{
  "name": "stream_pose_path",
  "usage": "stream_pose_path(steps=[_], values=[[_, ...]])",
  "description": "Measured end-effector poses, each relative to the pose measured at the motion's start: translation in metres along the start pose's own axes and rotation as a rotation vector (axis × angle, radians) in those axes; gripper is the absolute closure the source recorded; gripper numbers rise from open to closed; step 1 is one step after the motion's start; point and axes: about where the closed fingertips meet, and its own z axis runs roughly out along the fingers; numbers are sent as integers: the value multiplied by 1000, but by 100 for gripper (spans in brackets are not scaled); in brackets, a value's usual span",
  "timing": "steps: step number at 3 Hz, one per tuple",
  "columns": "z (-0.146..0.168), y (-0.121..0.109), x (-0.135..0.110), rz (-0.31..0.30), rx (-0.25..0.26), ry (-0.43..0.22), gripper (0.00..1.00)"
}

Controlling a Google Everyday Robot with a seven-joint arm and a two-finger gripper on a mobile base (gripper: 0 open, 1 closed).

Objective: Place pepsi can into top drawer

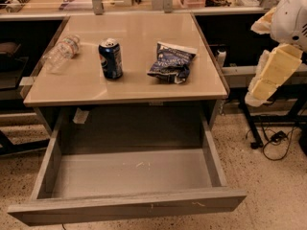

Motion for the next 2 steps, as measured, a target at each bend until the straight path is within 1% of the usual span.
stream_pose_path(steps=[1,2], values=[[3,1,-1,1,-1,-7,0],[39,-3,-21,34,-45,-139,0]])
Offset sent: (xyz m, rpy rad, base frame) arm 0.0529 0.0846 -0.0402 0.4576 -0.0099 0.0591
